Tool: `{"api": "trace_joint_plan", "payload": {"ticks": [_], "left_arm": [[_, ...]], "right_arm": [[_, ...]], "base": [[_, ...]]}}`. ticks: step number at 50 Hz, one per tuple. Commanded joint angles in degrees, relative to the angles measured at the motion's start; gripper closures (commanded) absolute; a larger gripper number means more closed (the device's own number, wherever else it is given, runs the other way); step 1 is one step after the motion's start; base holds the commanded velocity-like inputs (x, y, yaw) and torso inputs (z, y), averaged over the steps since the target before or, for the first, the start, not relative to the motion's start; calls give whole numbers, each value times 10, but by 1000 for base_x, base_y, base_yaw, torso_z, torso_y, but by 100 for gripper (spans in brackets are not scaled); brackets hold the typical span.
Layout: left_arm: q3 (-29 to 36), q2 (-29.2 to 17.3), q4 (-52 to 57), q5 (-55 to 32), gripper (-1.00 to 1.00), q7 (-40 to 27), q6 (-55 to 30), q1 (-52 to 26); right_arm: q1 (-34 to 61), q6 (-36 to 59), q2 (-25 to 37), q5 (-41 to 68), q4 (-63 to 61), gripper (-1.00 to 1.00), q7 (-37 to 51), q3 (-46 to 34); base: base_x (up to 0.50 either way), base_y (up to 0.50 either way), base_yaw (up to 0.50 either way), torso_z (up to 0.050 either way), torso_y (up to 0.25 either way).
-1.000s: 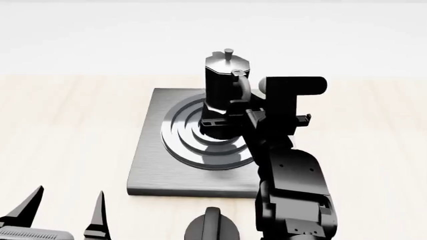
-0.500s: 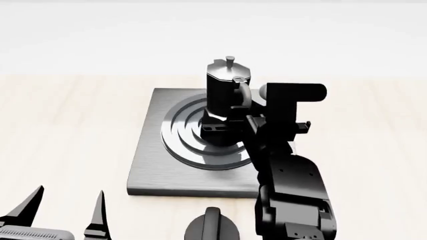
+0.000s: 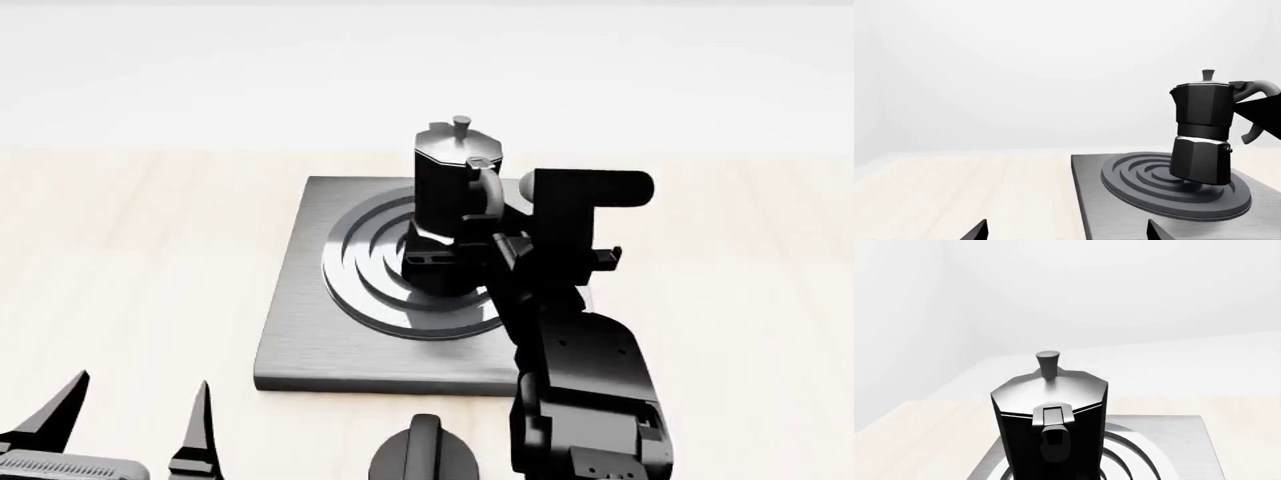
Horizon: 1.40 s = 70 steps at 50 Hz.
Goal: Put the moka pot on the stove.
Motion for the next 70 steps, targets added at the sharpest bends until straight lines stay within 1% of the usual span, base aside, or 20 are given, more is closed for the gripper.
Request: {"api": "trace_joint_plan", "payload": {"ticks": [1,23,24,30,37,49,50,57,70], "left_arm": [[1,1,-9,-3,-100,3,1,-5],[2,1,-13,-3,-100,1,10,3],[1,0,-11,-3,-100,1,12,6],[2,-3,-3,-3,-100,-2,11,12],[2,-3,-5,-3,-100,-3,10,9],[2,-3,-10,-6,-100,-1,9,1],[2,-4,-8,-6,-100,-2,8,2],[3,-5,-6,-5,-100,-3,7,3],[5,-6,-5,-6,-100,-4,3,0]], "right_arm": [[8,-3,-1,2,0,100,-2,12],[8,-3,-1,2,0,100,-2,12],[-13,6,-1,64,0,100,1,-74],[-19,-2,-1,87,0,100,-2,-115],[-26,-5,-1,94,0,100,-5,-125],[-29,-6,-1,80,0,100,-3,-112],[-29,-6,-1,80,0,-100,-8,-114],[-35,-11,-1,79,0,-100,-15,-116],[-56,-28,-1,39,0,-100,-41,-85]], "base": [[0,0,0,0,0],[0,0,0,0,1],[0,0,0,0,0],[0,0,0,2,2],[0,0,0,0,0],[0,0,1,0,0],[0,0,3,0,0],[0,0,0,0,0],[0,0,0,0,0]]}}
